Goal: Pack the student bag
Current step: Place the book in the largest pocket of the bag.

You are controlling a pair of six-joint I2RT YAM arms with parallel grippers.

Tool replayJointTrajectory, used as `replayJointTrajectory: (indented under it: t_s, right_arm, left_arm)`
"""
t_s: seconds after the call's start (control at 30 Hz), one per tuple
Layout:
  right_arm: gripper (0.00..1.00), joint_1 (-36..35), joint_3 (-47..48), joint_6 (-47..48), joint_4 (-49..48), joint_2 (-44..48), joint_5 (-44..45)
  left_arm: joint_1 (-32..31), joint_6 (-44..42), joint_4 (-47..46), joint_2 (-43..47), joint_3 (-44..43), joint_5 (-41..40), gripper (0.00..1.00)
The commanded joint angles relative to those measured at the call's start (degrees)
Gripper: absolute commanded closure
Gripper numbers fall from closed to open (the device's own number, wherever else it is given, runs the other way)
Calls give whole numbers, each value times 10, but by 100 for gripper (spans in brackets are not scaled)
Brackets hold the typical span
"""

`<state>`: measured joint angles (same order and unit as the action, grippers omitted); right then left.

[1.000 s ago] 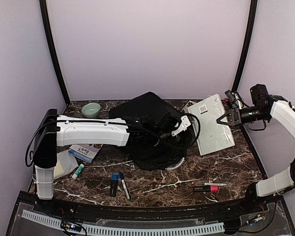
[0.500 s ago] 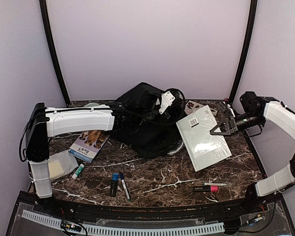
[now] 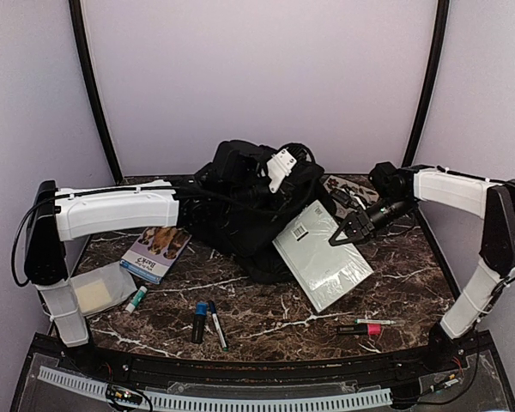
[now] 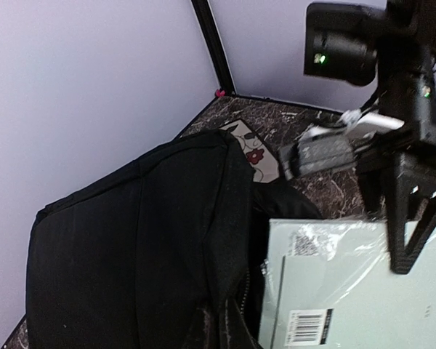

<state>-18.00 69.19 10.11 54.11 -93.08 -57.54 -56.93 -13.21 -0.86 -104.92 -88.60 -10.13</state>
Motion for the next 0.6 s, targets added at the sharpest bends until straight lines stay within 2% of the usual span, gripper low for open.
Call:
replayJointTrajectory:
  t_s: [0.0,0.2,0.33,0.43,0.57]
  right_arm:
    - [100,-32,41,-65,-72,-32,-40]
    - [100,-51,65,-208,-193,-74,-16]
    - [100,-51,85,-301,-255,-104,41]
    - [100,-54,100,-348,-289,-126,64]
    - [100,-62,130,-371,-301,-149,52]
  left_arm:
    - [-1,38,-80,62,0,61,100]
    - [-6,65,-63,66,-6,102,100]
    - [-8,87,-56,78,3,133,100]
    - [-10,99,-46,82,4,152,100]
    - [-12,100,-42,84,16,153,100]
